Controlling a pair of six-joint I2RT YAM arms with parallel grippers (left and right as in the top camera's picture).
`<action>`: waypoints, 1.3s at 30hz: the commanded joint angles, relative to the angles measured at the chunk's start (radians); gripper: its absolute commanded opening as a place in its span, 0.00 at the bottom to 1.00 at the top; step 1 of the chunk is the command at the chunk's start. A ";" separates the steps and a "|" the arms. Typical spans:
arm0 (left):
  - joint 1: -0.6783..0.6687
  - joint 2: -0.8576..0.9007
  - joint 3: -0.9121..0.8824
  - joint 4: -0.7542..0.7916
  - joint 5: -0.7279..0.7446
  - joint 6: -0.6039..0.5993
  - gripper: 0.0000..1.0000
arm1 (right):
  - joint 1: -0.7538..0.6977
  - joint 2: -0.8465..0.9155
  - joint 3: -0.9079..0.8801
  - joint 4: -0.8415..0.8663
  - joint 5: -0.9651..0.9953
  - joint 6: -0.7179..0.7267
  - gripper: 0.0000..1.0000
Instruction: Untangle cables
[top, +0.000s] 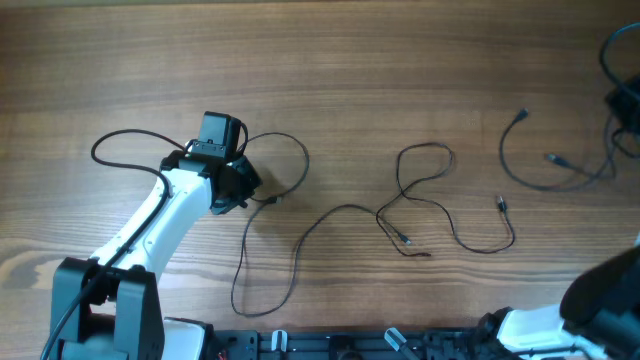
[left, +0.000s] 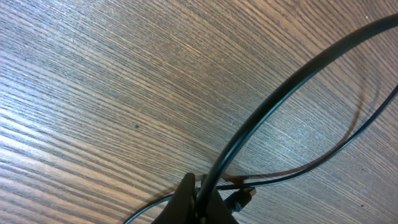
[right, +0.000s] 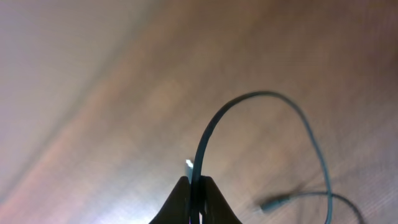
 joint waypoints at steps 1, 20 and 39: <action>-0.001 0.006 0.001 0.001 0.001 -0.002 0.04 | 0.000 0.100 0.011 -0.053 -0.012 -0.021 0.08; -0.001 0.006 0.001 0.034 0.000 -0.002 0.05 | 0.262 0.141 -0.018 -0.478 -0.336 -0.332 0.95; -0.001 0.006 0.001 0.012 0.002 -0.002 0.05 | 0.768 0.126 -0.263 -0.421 0.031 -0.122 0.04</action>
